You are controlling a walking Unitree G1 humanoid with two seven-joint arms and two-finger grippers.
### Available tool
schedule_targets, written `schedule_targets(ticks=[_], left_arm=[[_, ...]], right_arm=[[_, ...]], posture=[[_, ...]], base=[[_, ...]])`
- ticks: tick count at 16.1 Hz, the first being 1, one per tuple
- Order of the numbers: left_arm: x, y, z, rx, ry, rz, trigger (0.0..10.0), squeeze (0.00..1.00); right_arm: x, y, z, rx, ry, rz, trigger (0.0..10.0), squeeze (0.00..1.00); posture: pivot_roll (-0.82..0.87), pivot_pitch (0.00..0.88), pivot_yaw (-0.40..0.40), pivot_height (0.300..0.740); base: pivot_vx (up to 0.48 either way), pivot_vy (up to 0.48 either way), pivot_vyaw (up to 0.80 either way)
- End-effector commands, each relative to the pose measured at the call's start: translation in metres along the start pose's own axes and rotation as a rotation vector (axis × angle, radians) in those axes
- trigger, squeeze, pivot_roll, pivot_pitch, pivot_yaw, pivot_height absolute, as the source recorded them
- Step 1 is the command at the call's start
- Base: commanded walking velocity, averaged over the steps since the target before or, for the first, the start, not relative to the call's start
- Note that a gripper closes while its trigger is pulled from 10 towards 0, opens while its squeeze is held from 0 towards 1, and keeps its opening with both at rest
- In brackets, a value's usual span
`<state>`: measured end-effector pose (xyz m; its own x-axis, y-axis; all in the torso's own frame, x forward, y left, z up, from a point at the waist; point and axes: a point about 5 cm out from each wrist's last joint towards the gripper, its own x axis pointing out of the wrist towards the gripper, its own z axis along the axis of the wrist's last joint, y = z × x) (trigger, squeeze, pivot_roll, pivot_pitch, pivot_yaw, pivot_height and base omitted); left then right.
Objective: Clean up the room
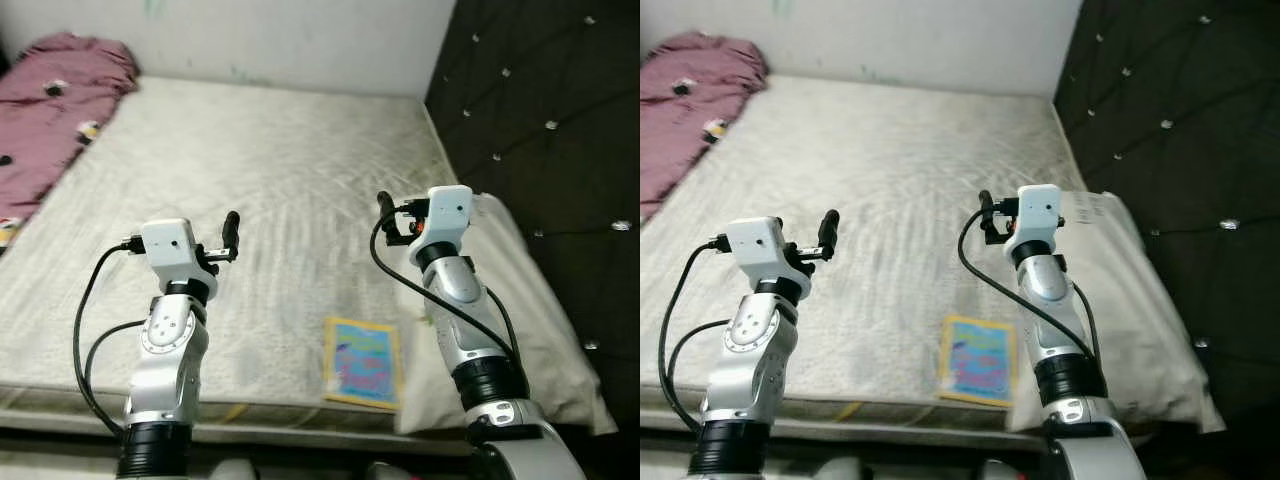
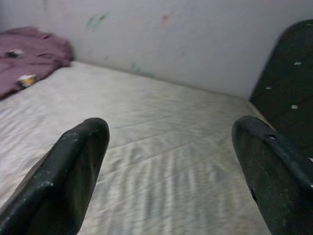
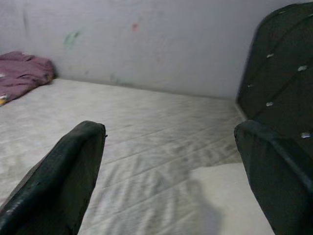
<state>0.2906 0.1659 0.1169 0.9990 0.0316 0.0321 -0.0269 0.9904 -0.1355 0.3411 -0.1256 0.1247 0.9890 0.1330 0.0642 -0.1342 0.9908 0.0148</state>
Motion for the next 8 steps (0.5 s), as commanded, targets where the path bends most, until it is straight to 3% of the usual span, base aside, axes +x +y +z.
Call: schedule_targets(ticks=[1,3,5,8], left_arm=[[0.0015,-0.0002,0.0047,-0.002,-0.011,-0.005,10.0,0.00],[0.0023,-0.0004,0.0042,-0.003,-0.006,-0.005,10.0,0.00],[0.0026,-0.0003,0.0039,-0.007,-0.002,-0.007,10.0,0.00],[0.0027,-0.0006,0.0035,-0.016,0.003,-0.010,10.0,0.00]], right_arm=[[0.0039,0.0039,0.0060,-0.009,-0.019,0.017,10.0,0.00],[0.0044,0.0036,0.0065,-0.012,-0.023,0.017,10.0,0.00],[0.0044,0.0033,0.0063,-0.010,-0.021,0.015,10.0,0.00],[0.0044,0.0034,0.0064,-0.015,-0.022,0.015,10.0,0.00]], posture=[[-0.01,0.000,-0.044,0.740],[-0.01,0.000,-0.043,0.740],[-0.01,0.000,-0.041,0.740],[-0.01,0.000,-0.041,0.740]], base=[[0.000,0.480,0.00],[0.000,0.480,0.00],[0.000,0.480,-0.80],[0.000,0.480,0.00]])
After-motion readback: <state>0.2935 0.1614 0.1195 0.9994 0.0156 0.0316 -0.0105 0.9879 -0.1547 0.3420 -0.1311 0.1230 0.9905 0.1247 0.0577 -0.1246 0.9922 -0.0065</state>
